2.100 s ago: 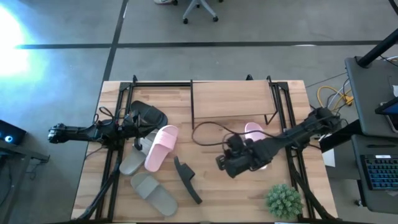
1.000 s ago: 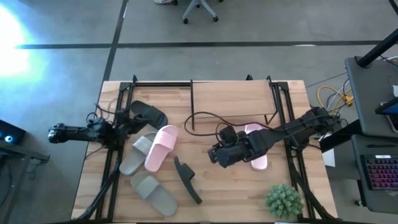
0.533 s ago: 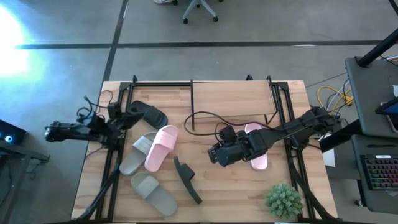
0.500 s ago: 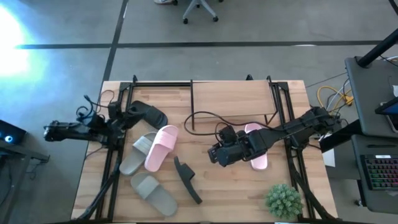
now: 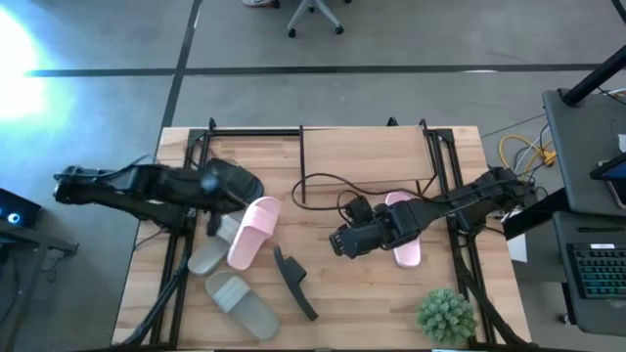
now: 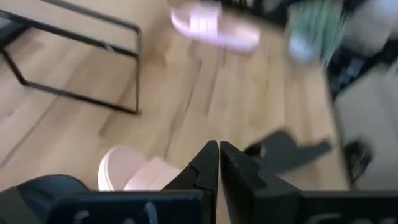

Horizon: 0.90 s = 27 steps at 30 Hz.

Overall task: Pick and place slides into the shelf
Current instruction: Move the left pink slide to the center of the table

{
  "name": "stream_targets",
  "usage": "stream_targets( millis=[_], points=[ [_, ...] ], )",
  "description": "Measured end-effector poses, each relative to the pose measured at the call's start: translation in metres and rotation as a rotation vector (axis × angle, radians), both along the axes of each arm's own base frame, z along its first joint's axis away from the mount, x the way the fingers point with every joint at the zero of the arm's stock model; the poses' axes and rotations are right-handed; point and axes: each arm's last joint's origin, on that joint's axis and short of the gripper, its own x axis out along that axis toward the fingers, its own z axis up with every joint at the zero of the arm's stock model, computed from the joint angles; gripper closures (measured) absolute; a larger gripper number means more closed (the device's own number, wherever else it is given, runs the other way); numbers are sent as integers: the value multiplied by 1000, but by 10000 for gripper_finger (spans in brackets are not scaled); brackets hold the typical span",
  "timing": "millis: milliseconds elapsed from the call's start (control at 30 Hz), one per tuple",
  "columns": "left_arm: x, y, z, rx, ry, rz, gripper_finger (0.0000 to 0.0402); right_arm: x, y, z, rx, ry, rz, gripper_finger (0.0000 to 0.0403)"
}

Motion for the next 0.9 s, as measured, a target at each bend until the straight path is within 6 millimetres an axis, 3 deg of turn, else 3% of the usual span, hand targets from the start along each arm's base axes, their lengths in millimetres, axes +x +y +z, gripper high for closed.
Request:
stream_targets(
  millis=[133,233,333,633,900],
  points=[
    [21,-19,-5,259,164,-68,400,-13,-5,12,-72,45,-53,213],
    [26,-36,-9,536,294,-44,400,-23,-9,20,-118,95,-94,213],
    [25,-55,-18,676,365,-29,400,-31,-12,25,-159,134,-116,213],
    [17,-107,-39,503,333,10,382,-36,-15,28,-210,177,-99,213],
    [29,-123,-63,537,396,55,272,-36,-16,28,-246,216,-24,213]
  ],
)
